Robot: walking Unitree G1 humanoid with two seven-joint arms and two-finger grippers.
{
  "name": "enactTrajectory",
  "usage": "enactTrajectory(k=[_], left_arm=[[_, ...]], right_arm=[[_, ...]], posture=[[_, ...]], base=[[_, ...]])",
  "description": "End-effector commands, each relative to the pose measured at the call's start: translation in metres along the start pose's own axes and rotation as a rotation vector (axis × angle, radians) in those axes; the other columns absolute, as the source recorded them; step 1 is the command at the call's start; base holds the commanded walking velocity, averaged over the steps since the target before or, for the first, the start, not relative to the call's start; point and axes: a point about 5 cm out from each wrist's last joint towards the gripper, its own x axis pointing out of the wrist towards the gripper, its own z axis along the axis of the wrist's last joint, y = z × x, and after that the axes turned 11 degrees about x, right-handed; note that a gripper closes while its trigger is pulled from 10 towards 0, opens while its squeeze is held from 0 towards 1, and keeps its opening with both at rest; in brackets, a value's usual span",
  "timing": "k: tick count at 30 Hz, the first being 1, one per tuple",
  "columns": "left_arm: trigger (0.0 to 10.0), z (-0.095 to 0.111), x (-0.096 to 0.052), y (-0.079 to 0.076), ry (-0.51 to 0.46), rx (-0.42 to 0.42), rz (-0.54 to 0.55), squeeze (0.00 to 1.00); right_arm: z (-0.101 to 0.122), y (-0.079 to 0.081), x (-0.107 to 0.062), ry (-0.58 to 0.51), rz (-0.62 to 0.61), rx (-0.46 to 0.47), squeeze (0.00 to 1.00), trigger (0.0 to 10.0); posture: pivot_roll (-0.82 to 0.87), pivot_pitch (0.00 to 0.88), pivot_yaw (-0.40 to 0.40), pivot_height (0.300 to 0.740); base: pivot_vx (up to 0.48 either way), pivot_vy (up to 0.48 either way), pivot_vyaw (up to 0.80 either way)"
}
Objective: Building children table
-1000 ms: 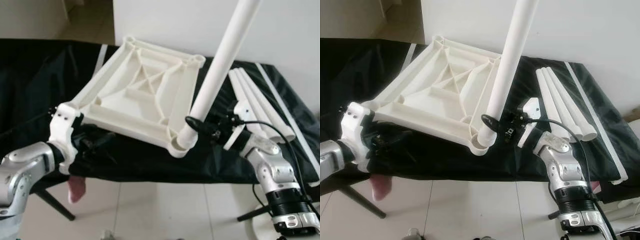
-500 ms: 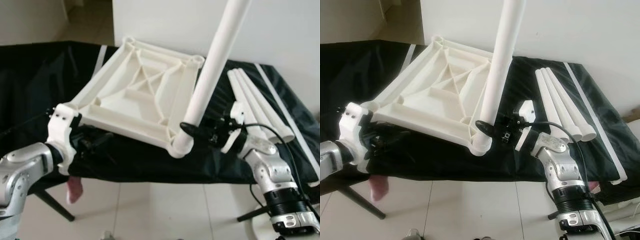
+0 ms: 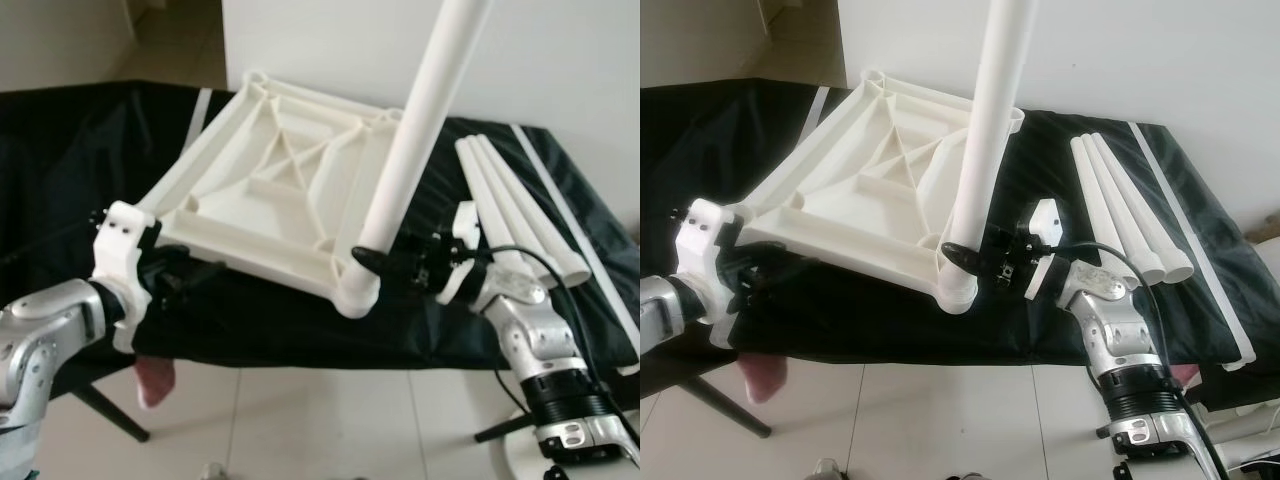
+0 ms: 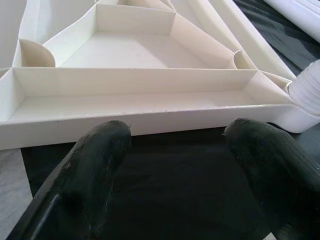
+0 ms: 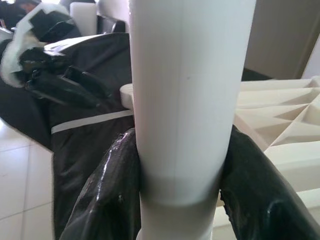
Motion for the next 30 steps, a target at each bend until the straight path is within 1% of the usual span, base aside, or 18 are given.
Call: enactTrajectory(k=[1,9,10,13,17,20,30], left_arm=[[10.0,0.001,0.0,0.0,0.008,-0.003,0.019,0.0],[10.0,0.001,0.0,0.001,0.012,-0.009,0.027,0.0],[10.0,0.001,0.0,0.002,0.013,-0.009,0.028,0.0],[10.0,0.002,0.0,0.003,0.012,-0.006,0.029,0.0],[10.0,0.003,-0.001,0.003,0.013,-0.004,0.03,0.0],[10.0,0.003,-0.001,0.004,0.015,-0.003,0.031,0.0],[10.0,0.005,0.0,0.005,0.013,-0.002,0.025,0.0]], right_arm=[[-0.02,-0.004,-0.005,0.092,-0.059,0.024,0.0,10.0],[-0.022,-0.006,-0.007,0.099,-0.079,0.003,0.0,10.0],[-0.023,-0.007,-0.007,0.107,-0.09,-0.02,0.0,10.0],[-0.024,-0.008,-0.009,0.131,-0.091,-0.036,0.0,10.0],[-0.022,-0.006,-0.013,0.149,-0.057,-0.028,0.0,10.0],[-0.021,0.0,-0.017,0.169,-0.003,-0.009,0.0,10.0],[-0.019,0.0,-0.022,0.167,-0.012,-0.012,0.0,10.0]], posture=[[0.15,0.139,-0.106,0.74],[0.15,0.138,-0.103,0.74],[0.15,0.138,-0.103,0.74],[0.15,0.136,-0.103,0.74],[0.15,0.137,-0.103,0.74],[0.15,0.136,-0.103,0.74],[0.14,0.13,-0.1,0.74]], base=[[0.0,0.0,0.0],[0.0,0.0,0.0],[0.0,0.0,0.0],[0.0,0.0,0.0],[0.0,0.0,0.0],[0.0,0.0,0.0],[0.0,0.0,0.0]])
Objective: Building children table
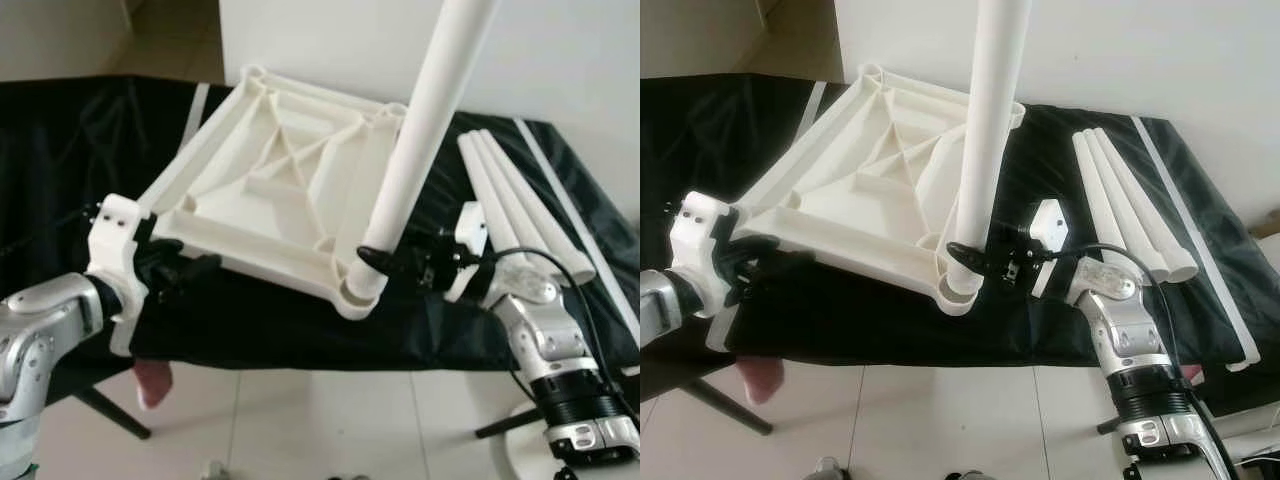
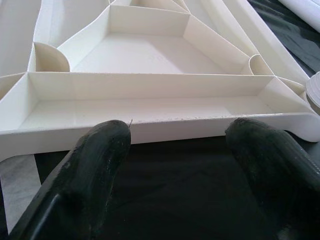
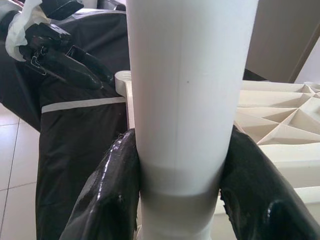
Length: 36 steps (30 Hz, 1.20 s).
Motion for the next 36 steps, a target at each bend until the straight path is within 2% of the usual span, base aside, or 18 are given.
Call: enactTrajectory(k=[1,14,20,26,28,30,36], left_arm=[[10.0,0.0,0.0,0.001,0.011,-0.002,-0.009,0.0],[10.0,0.003,0.001,0.003,0.013,0.008,-0.003,0.0],[10.0,0.003,0.001,0.003,0.012,0.008,-0.003,0.0],[10.0,0.004,0.0,0.005,0.014,0.01,0.002,0.0],[10.0,0.004,-0.001,0.005,0.014,0.01,0.003,0.0],[10.0,0.003,-0.001,0.005,0.014,0.009,0.005,0.0],[10.0,0.003,-0.001,0.005,0.016,0.011,0.006,0.0]], right_arm=[[-0.029,0.004,-0.009,0.125,-0.012,0.097,0.0,10.0],[-0.033,0.03,-0.001,0.135,0.118,0.133,0.0,10.0],[-0.033,0.029,-0.002,0.135,0.111,0.138,0.0,10.0],[-0.038,0.026,-0.006,0.118,0.086,0.222,0.0,10.0],[-0.041,0.023,-0.009,0.09,0.069,0.29,0.0,10.0],[-0.044,0.021,-0.011,0.081,0.048,0.319,0.0,10.0],[-0.047,0.019,-0.014,0.085,0.024,0.33,0.0,10.0]], posture=[[0.14,0.13,-0.1,0.74],[0.14,0.131,-0.096,0.74],[0.14,0.134,-0.095,0.74],[0.14,0.141,-0.097,0.74],[0.14,0.143,-0.096,0.74],[0.14,0.143,-0.094,0.74],[0.14,0.145,-0.091,0.74]], base=[[0.0,0.0,0.0],[0.0,0.0,0.0],[0.0,0.0,0.0],[0.0,0.0,0.0],[0.0,0.0,0.0],[0.0,0.0,0.0],[0.0,0.0,0.0]])
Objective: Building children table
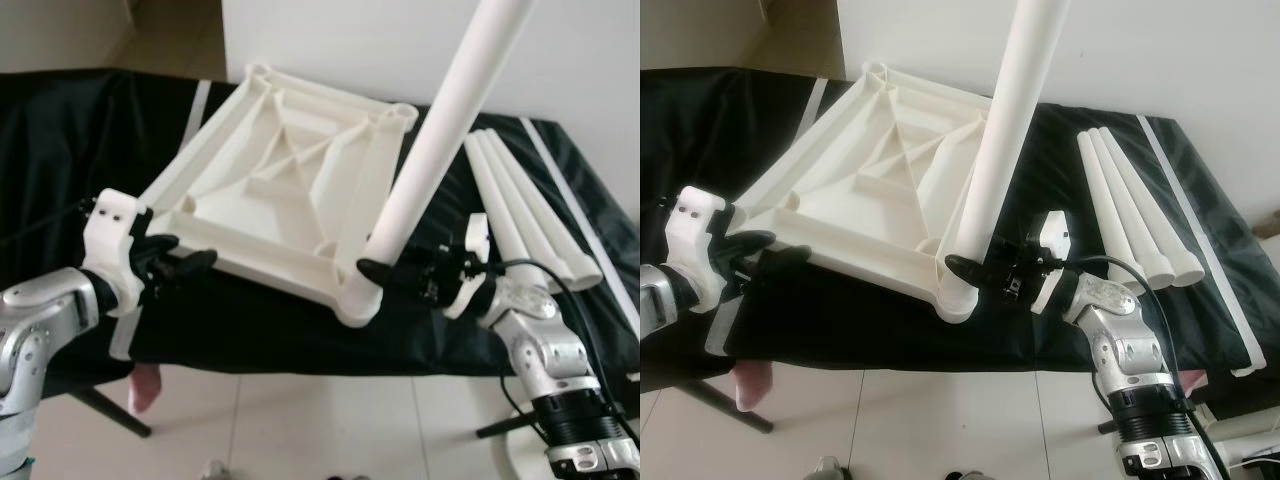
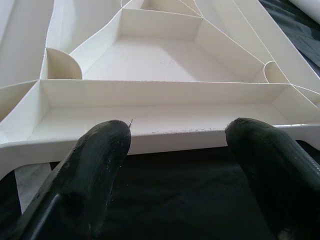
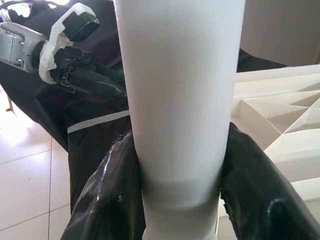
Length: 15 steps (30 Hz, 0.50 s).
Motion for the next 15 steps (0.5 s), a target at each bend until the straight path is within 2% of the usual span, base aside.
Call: enactTrajectory(k=[1,9,12,15], left_arm=[[10.0,0.0,-0.001,0.0,0.01,0.0,-0.006,0.0],[10.0,0.001,-0.001,0.001,0.01,0.001,-0.004,0.0],[10.0,0.001,-0.001,0.001,0.009,0.002,-0.002,0.0],[10.0,0.002,-0.001,0.001,0.007,0.003,0.0,0.0]], right_arm=[[-0.035,-0.001,-0.011,0.104,-0.049,0.15,0.0,10.0],[-0.036,-0.005,-0.01,0.101,-0.097,0.138,0.0,10.0],[-0.033,-0.008,-0.008,0.077,-0.148,0.111,0.0,10.0],[-0.029,-0.014,-0.004,0.03,-0.267,0.069,0.0,10.0]], posture=[[0.14,0.145,-0.091,0.74],[0.14,0.144,-0.091,0.74],[0.14,0.143,-0.092,0.74],[0.15,0.142,-0.098,0.74]], base=[[0.0,0.0,0.0],[0.0,0.0,0.0],[0.0,0.0,0.0],[0.0,0.0,0.0]])
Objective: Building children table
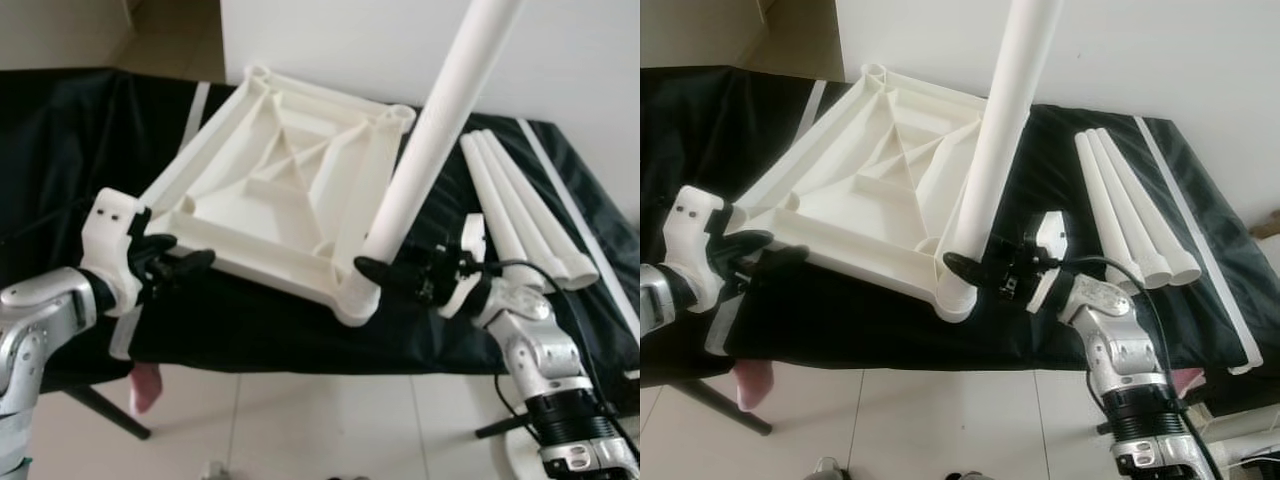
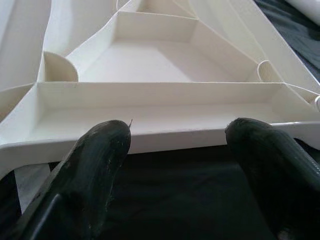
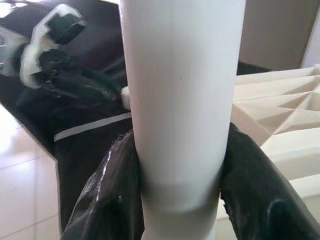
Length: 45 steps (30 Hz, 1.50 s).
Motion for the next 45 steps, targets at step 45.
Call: enactTrajectory(k=[45], left_arm=[[10.0,0.007,0.009,0.0,-0.019,0.017,-0.026,0.0]], right_arm=[[-0.046,-0.024,-0.003,-0.124,-1.394,0.031,0.0,10.0]], posture=[[0.15,0.07,-0.099,0.74]], base=[[0.0,0.0,0.0]])
